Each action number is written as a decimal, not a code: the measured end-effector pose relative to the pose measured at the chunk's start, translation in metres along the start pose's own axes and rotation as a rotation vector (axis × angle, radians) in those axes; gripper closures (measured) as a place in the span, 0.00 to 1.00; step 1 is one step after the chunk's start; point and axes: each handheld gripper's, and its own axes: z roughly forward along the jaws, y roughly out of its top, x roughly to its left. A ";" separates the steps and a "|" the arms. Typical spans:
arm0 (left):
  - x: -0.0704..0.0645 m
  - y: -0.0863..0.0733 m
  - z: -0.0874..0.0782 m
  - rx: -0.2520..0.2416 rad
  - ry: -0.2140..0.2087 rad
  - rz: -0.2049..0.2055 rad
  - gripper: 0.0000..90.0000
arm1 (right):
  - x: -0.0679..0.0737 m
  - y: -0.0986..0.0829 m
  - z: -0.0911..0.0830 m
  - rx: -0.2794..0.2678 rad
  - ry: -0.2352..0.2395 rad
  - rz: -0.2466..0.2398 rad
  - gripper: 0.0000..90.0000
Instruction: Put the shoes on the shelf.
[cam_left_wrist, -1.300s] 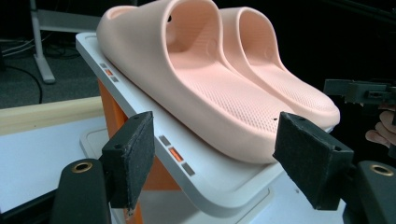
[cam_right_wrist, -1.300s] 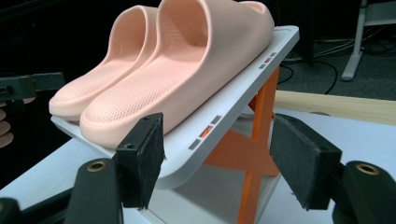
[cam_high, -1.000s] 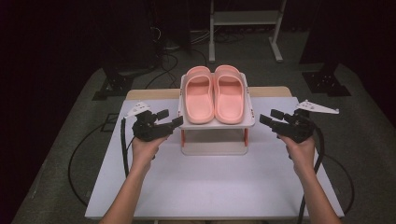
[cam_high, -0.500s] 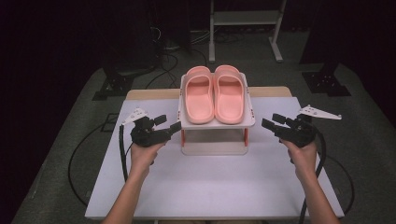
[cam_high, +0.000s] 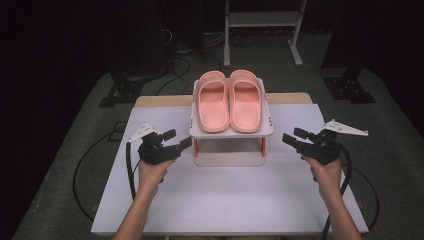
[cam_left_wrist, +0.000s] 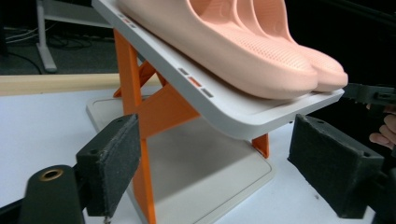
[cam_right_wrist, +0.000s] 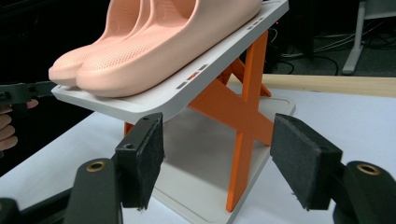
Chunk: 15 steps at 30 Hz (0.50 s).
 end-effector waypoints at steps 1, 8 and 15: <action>0.000 -0.001 -0.001 -0.002 0.000 0.000 0.18 | 0.000 -0.001 0.000 -0.002 0.002 0.004 0.38; 0.002 -0.007 -0.004 -0.009 -0.001 0.012 0.14 | -0.001 -0.008 -0.001 -0.008 0.011 0.011 0.35; 0.001 -0.014 -0.005 -0.008 0.005 0.015 0.11 | -0.003 -0.016 -0.005 -0.013 0.015 0.018 0.33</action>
